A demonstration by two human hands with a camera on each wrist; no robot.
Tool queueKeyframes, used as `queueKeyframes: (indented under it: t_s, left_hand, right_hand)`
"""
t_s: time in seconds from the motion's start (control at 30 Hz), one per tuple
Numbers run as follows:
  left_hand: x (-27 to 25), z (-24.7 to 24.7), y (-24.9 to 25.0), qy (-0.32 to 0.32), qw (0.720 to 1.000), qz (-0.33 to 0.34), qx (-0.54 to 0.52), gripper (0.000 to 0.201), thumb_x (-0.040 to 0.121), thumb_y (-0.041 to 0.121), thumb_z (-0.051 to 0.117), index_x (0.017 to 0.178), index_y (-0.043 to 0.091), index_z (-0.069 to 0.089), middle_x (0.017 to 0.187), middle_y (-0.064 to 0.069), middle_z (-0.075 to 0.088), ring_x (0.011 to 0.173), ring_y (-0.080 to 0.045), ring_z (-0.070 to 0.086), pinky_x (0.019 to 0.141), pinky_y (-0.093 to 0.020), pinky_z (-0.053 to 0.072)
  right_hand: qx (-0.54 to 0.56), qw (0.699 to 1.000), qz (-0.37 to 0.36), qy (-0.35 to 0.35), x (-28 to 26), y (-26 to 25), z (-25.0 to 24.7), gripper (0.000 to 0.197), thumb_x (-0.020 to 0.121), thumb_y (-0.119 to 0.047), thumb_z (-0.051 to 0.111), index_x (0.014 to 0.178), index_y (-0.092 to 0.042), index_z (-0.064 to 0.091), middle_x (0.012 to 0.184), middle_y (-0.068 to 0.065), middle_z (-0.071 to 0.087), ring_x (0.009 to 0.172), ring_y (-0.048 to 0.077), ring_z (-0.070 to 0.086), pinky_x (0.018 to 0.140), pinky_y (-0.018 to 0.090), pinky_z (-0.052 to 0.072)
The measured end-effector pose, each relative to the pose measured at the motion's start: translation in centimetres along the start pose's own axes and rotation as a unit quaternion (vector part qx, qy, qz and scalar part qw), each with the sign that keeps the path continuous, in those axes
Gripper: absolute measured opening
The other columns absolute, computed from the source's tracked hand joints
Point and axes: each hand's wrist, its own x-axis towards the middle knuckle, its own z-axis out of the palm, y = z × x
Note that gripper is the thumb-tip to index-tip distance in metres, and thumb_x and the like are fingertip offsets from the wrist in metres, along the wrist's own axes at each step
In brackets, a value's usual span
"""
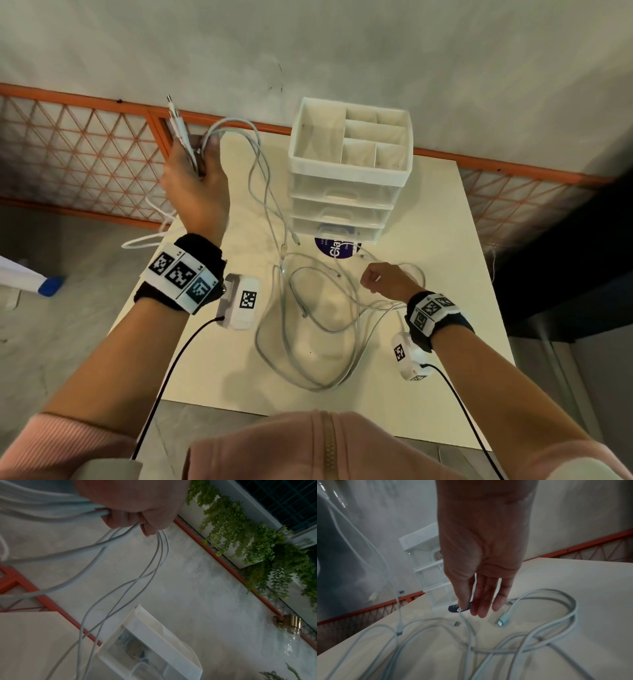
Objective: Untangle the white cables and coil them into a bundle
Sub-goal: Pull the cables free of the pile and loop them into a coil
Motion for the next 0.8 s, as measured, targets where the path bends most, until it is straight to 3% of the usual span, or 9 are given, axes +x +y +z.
queueKeyframes:
  t_s: [0.1,0.17,0.27,0.33,0.4,0.5,0.57,0.7,0.8]
  left_hand:
    - [0.1,-0.3,-0.5,0.007,1.000,0.008,0.013,0.015,0.092,0.029,0.056,0.087,0.015,0.056,0.060,0.018,0.043,0.046,0.007,0.044,0.047,-0.009,0.032]
    - [-0.3,-0.3,-1.4,0.008,1.000,0.004,0.025,0.021,0.092,0.027,0.057,0.087,0.006,0.059,0.059,0.017,0.042,0.046,0.007,0.045,0.047,-0.011,0.030]
    - [-1.5,-0.3,-2.8,-0.004,0.999,-0.013,0.041,0.027,0.091,0.026,0.058,0.086,0.000,0.061,0.055,0.016,0.040,0.045,0.005,0.045,0.045,-0.012,0.027]
    - [-2.3,-0.5,-3.6,-0.008,0.998,-0.015,0.060,0.029,0.090,0.028,0.060,0.084,0.000,0.061,0.053,0.016,0.039,0.046,0.004,0.045,0.046,-0.013,0.027]
    - [-2.6,-0.8,-4.0,-0.019,0.997,-0.027,0.073,0.030,0.091,0.030,0.059,0.082,0.001,0.061,0.051,0.015,0.038,0.045,0.003,0.046,0.046,-0.010,0.028]
    - [-2.7,-1.1,-4.0,-0.025,0.995,-0.030,0.093,0.028,0.091,0.031,0.058,0.081,0.005,0.060,0.051,0.014,0.037,0.046,0.004,0.046,0.046,-0.009,0.030]
    - [-2.6,-1.1,-3.7,-0.026,0.995,-0.030,0.092,0.023,0.091,0.030,0.059,0.079,0.012,0.054,0.051,0.014,0.037,0.044,0.003,0.045,0.045,-0.009,0.031]
    - [-1.8,-1.0,-2.8,-0.014,0.998,-0.018,0.066,0.023,0.091,0.029,0.058,0.076,0.015,0.048,0.051,0.014,0.035,0.042,0.001,0.041,0.044,-0.012,0.028]
    - [-0.8,-0.6,-1.6,-0.010,1.000,-0.006,0.026,0.022,0.092,0.025,0.057,0.074,0.017,0.048,0.052,0.015,0.035,0.041,0.001,0.039,0.045,-0.010,0.027]
  right_hand:
    - [-0.004,1.000,-0.030,0.006,0.6,-0.9,1.5,0.009,0.089,-0.010,0.059,0.090,-0.009,0.067,0.080,-0.003,0.064,0.067,0.004,0.056,0.070,0.019,0.044]
    - [-0.014,0.999,-0.045,0.009,1.2,-1.7,2.5,0.018,0.091,-0.005,0.054,0.103,-0.005,0.068,0.105,0.008,0.068,0.087,0.015,0.062,0.087,0.027,0.044]
    - [-0.083,0.994,-0.057,-0.050,2.4,-2.5,4.1,0.044,0.092,0.005,0.040,0.131,-0.011,0.054,0.142,0.013,0.046,0.130,0.028,0.044,0.109,0.032,0.029]
    - [-0.131,0.987,-0.049,-0.085,3.1,-2.6,5.3,0.057,0.088,0.011,0.036,0.138,-0.015,0.046,0.149,0.013,0.034,0.136,0.031,0.033,0.113,0.034,0.022]
    - [-0.148,0.988,-0.024,-0.044,3.6,-2.6,6.1,0.053,0.087,0.010,0.038,0.131,-0.014,0.052,0.137,0.016,0.042,0.127,0.033,0.038,0.106,0.039,0.029]
    - [-0.132,0.990,-0.007,0.057,3.8,-2.9,6.4,0.023,0.087,-0.002,0.052,0.104,-0.009,0.065,0.111,0.018,0.061,0.107,0.036,0.055,0.093,0.042,0.045]
    - [-0.117,0.991,0.011,0.062,3.8,-2.8,6.4,0.014,0.083,-0.004,0.061,0.095,-0.007,0.066,0.105,0.018,0.066,0.102,0.036,0.059,0.087,0.042,0.050]
    - [-0.045,0.995,0.047,0.079,3.5,-2.3,6.3,0.018,0.079,-0.001,0.059,0.095,-0.008,0.060,0.092,0.011,0.065,0.089,0.029,0.058,0.080,0.038,0.048]
    - [0.004,0.995,0.057,0.084,3.5,-1.5,5.4,0.021,0.080,0.004,0.055,0.098,-0.004,0.061,0.092,0.019,0.066,0.088,0.032,0.061,0.076,0.033,0.046]
